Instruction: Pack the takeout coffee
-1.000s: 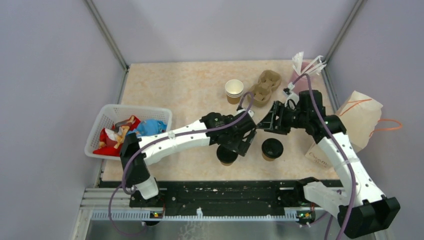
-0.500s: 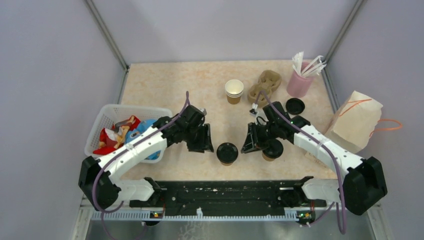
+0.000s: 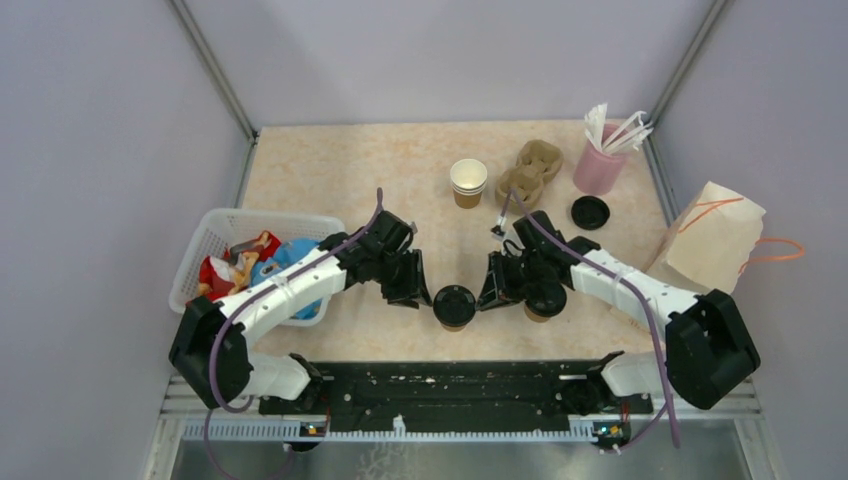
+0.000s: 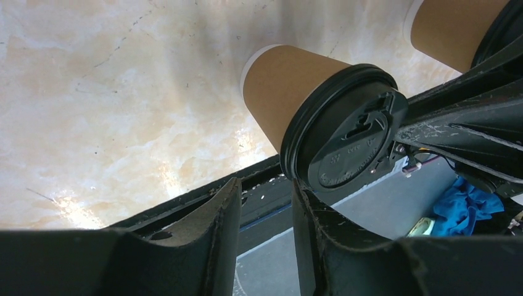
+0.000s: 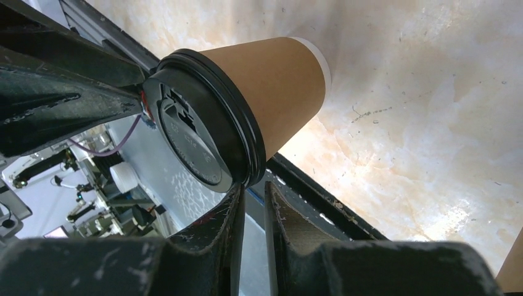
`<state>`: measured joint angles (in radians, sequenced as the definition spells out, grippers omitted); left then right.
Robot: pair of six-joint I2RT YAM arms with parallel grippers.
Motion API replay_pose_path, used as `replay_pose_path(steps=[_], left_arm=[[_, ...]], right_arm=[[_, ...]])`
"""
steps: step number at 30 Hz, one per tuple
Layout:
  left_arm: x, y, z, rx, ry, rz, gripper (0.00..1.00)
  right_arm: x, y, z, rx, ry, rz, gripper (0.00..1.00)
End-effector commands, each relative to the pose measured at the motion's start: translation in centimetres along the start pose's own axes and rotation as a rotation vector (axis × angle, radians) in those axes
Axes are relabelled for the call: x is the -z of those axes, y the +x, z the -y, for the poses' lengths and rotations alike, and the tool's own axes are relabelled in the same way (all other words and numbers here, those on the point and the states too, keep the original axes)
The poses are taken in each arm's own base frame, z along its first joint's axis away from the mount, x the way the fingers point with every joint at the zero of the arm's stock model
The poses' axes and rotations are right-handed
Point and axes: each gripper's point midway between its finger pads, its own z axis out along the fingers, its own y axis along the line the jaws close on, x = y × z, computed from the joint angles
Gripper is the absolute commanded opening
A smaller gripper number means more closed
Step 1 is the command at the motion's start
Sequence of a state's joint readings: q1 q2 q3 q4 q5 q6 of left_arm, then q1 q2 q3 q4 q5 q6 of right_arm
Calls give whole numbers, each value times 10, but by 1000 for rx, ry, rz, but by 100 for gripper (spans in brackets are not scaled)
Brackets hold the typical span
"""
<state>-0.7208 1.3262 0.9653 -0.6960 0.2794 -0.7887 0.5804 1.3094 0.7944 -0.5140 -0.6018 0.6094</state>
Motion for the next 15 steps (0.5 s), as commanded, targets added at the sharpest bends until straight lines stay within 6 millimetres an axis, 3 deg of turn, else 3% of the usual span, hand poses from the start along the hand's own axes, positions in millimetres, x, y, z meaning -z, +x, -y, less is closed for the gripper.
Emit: replay_pose_path(steps=[1, 15], left_arm=[[-7, -6, 7, 0, 51, 1, 41], [-20, -6, 2, -18, 44, -38, 42]], right_arm=[[-5, -9, -7, 26, -25, 29, 18], [-10, -8, -3, 9, -24, 33, 18]])
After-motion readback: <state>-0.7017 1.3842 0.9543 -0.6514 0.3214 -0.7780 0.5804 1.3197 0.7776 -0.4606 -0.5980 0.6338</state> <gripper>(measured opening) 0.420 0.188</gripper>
